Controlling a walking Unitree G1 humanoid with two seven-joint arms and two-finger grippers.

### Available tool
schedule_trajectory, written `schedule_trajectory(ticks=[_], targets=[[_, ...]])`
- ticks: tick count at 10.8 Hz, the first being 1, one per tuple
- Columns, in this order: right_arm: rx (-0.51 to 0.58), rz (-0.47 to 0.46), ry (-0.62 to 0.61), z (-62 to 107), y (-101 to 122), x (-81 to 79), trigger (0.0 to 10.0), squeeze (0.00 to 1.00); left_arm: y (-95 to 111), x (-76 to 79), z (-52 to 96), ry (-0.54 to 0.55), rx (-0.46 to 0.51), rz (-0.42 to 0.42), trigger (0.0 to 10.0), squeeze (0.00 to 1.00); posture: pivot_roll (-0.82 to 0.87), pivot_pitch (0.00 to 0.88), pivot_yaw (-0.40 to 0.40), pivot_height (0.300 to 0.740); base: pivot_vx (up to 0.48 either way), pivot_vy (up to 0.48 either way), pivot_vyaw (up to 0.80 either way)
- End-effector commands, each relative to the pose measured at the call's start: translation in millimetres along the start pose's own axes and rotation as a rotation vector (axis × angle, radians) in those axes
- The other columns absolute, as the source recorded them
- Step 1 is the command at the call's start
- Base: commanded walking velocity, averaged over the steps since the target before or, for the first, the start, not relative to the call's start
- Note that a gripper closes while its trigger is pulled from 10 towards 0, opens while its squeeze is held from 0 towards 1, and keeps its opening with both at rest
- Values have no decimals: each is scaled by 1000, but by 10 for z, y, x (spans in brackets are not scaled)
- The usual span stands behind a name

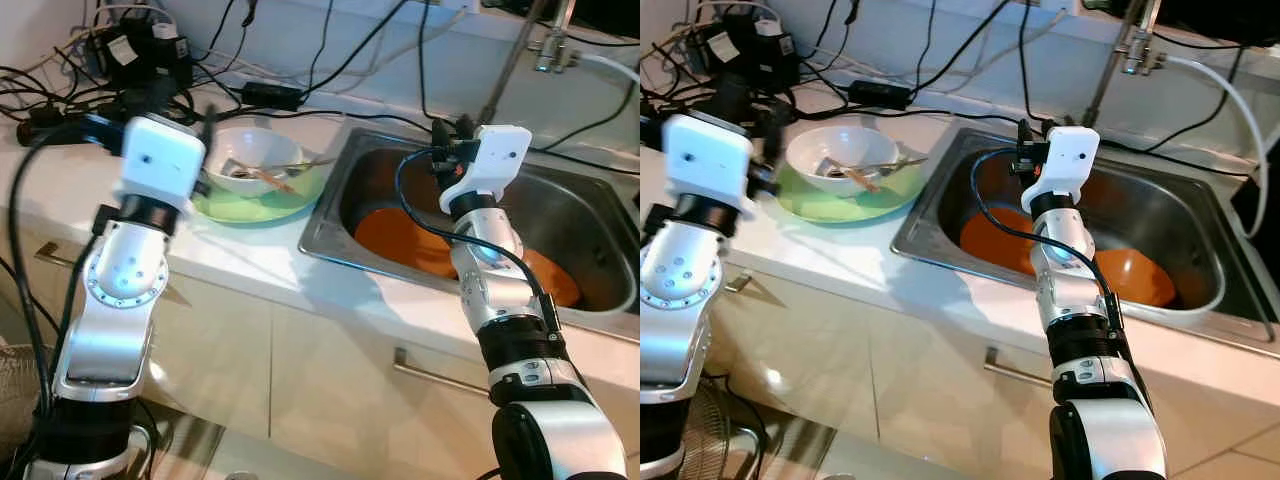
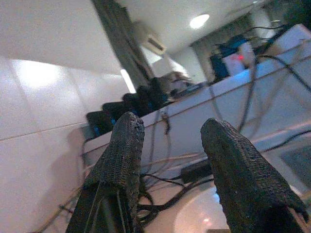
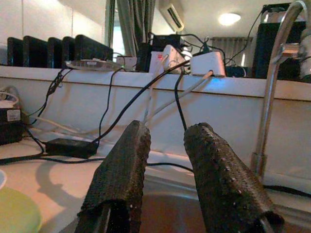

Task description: Kitchen organization

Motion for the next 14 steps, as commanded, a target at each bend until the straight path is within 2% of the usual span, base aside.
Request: schedule_trajectory(ticks=[1, 8, 11, 12, 13, 14], targets=[[-17, 3, -12, -7, -23, 51, 10000, 0, 50, 74, 36, -60, 17, -3, 10000, 0, 291, 43, -77, 740, 0, 0, 0], [-42, 8, -24, 13, -77, 55, 10000, 0, -23, 123, 75, -101, -17, -2, 10000, 0, 291, 50, -71, 740, 0, 0, 0], [-45, 6, -20, 6, -78, 48, 10000, 0, -59, 128, 108, -183, -42, -66, 10000, 0, 296, 50, -76, 740, 0, 0, 0], [-46, 2, -20, 9, -82, 41, 10000, 0, -98, 172, 250, -282, -57, -125, 10000, 0, 296, 49, -73, 740, 0, 0, 0], [-47, -3, -22, 12, -84, 39, 10000, 0, -162, 224, 389, -339, -81, -139, 10000, 0, 294, 50, -71, 740, 0, 0, 0], [-49, -6, -22, 18, -92, 37, 10000, 0, -142, 233, 485, -351, -74, -142, 10000, 0, 294, 53, -73, 740, 0, 0, 0]])
Point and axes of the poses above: a point about 5 cm out from each wrist's last joint towards the gripper, its own z axis pointing back from the gripper into the wrist, its own y axis along the axis of the wrist's last joint, x = y × z, the point moved 3 cm from there along -z, pointing out of the wrist towards the gripper, and after that the axes turned 9 degrees about z, right-handed, at the moved point
